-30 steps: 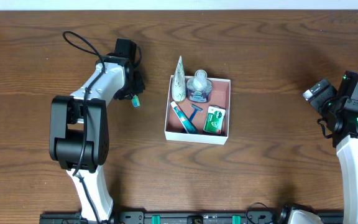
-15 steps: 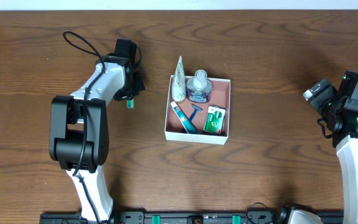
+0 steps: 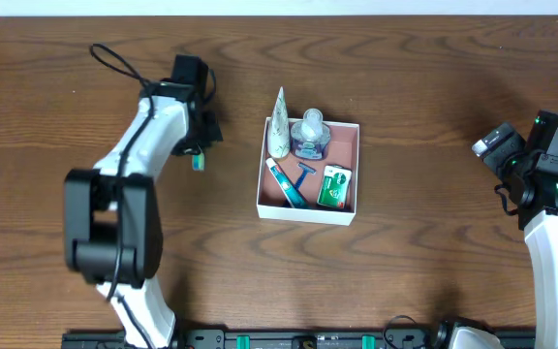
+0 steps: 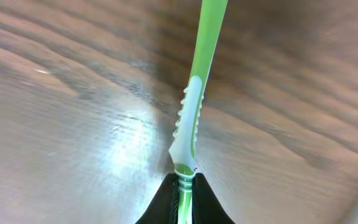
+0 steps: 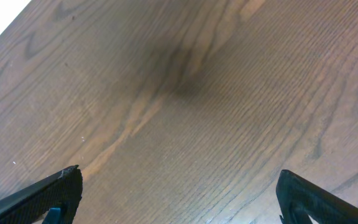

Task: Pack container
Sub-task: 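Lower the left gripper and grasp the toothbrush handle, then carry the toothbrush into the box and release it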

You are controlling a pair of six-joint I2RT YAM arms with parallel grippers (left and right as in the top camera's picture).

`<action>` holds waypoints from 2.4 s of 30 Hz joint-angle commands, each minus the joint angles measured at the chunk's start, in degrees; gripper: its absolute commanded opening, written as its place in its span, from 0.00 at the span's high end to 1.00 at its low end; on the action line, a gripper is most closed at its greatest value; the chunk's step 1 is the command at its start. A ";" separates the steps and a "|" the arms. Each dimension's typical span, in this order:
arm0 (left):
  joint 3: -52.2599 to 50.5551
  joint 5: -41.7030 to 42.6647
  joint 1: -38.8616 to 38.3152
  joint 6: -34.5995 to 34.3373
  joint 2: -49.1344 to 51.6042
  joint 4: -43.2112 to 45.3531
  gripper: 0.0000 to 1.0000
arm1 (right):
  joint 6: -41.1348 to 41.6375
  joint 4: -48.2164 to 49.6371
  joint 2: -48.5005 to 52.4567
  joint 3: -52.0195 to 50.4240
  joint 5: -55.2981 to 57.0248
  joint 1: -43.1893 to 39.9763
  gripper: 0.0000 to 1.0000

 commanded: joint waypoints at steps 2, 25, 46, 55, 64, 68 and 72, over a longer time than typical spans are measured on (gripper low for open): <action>1.62 -0.28 0.02 1.11 -5.25 -1.16 0.94 | 0.72 -0.07 -0.09 0.59 0.13 -0.35 0.01; 1.88 11.04 -1.09 21.22 -23.10 -8.09 0.94 | 0.72 -0.07 -0.09 0.59 0.13 -0.35 0.01; -0.13 20.55 -25.00 45.42 -30.23 -7.26 0.94 | 0.72 -0.07 -0.09 0.59 0.15 -0.35 0.01; -0.13 19.56 -27.23 57.46 -19.15 -7.34 0.94 | 0.72 -0.07 -0.09 0.59 0.13 -0.35 0.01; -0.13 13.14 -27.21 57.46 -10.93 -9.31 0.94 | 0.72 -0.07 -0.09 0.59 0.15 -0.35 0.01; -0.13 12.57 -27.21 57.46 -9.81 -9.27 0.94 | 0.72 -0.07 -0.09 0.59 0.15 -0.35 0.01; -0.13 12.55 -27.19 57.46 -9.81 -9.29 0.87 | 0.72 -0.04 -0.09 0.59 0.13 -0.35 0.01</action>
